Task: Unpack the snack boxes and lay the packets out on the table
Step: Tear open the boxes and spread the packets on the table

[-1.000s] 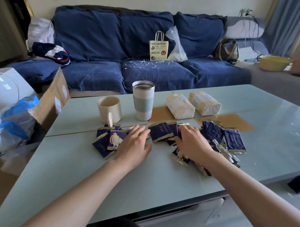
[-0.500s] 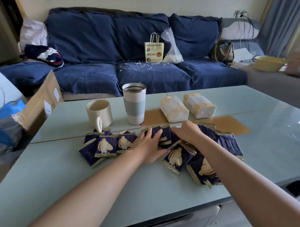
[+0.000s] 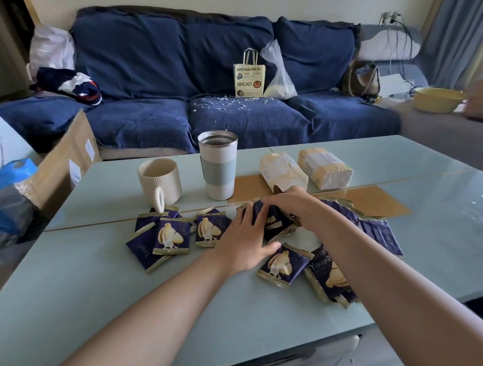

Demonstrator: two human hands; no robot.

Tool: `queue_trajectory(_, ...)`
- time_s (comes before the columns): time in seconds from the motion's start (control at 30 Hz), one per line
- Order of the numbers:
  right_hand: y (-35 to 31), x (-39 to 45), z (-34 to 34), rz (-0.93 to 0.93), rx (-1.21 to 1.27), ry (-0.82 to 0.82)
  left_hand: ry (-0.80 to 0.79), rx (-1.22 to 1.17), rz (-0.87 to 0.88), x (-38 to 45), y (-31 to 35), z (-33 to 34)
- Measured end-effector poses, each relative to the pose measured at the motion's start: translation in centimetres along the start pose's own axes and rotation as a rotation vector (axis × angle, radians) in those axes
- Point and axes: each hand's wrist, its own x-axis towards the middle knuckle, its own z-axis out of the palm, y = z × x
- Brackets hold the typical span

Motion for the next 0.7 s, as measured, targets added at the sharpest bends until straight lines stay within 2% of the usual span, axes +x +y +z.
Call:
queue_trajectory(0.17, 0.8, 0.0, -0.2, 0.086, 0.197, -0.077, 0.062, -0.017, 0.044, 0.2, 0.2, 0.5)
queue_trajectory(0.33, 1.1, -0.4, -0.1, 0.028, 0.458, -0.129, 0.148, -0.130, 0.054, 0.4, 0.7, 0.5)
queue_trajectory(0.5, 0.7, -1.1, 0.7, -0.069, 0.516, -0.119, 0.241, -0.114, 0.046, -0.3, 0.5, -0.3)
queue_trajectory(0.7, -0.6, -3.4, 2.8, -0.113, 0.611, -0.214, 0.451, 0.003, 0.033, -3.6, -1.1, -1.7)
